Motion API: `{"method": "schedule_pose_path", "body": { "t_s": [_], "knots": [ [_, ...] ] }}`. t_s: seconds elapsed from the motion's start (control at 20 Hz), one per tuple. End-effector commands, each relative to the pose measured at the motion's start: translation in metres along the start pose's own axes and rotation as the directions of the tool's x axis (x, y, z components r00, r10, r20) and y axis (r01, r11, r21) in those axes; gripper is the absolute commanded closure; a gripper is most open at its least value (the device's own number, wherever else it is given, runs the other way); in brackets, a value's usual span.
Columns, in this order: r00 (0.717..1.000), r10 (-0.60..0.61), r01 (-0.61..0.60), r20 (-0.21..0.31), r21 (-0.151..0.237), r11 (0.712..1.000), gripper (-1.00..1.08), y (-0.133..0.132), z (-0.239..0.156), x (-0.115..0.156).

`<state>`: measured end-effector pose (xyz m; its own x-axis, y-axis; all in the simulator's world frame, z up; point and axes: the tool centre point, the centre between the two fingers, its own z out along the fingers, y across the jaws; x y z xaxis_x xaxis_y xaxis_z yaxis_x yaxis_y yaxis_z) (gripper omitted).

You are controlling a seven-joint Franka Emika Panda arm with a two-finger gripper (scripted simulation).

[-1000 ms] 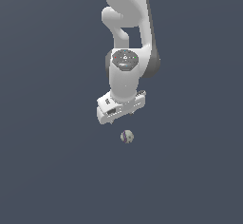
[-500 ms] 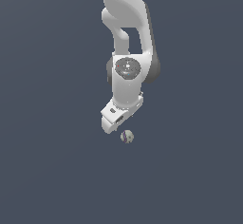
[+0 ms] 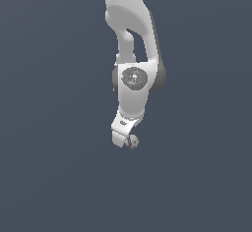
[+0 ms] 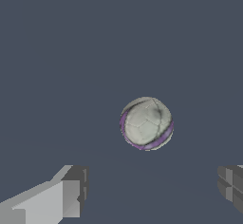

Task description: Pick up the object and move it to a goal position.

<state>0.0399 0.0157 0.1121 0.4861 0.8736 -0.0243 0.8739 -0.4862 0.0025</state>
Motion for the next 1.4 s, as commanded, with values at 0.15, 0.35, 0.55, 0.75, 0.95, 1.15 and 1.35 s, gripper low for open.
{"method": "schedule_pose_path", "body": {
  "t_s": [0.15, 0.35, 0.55, 0.75, 0.95, 1.15, 1.35],
  "knots": [
    [0.987, -0.158, 0.158, -0.006, 0.0, 0.987, -0.92, 0.003, 0.009, 0.007],
    [0.965, -0.264, 0.264, -0.012, -0.002, 0.965, -0.92, 0.005, 0.014, 0.011],
    [0.938, -0.345, 0.345, -0.016, -0.004, 0.939, -0.92, 0.007, 0.019, 0.015],
    [0.915, -0.403, 0.403, -0.02, -0.006, 0.915, -0.92, 0.008, 0.022, 0.017],
    [0.898, -0.439, 0.439, -0.022, -0.008, 0.898, -0.92, 0.009, 0.024, 0.019],
    [0.89, -0.455, 0.455, -0.023, -0.009, 0.891, -0.92, 0.009, 0.025, 0.02],
    [0.892, -0.451, 0.451, -0.023, -0.008, 0.892, -0.92, 0.009, 0.027, 0.019]
  ]
}}
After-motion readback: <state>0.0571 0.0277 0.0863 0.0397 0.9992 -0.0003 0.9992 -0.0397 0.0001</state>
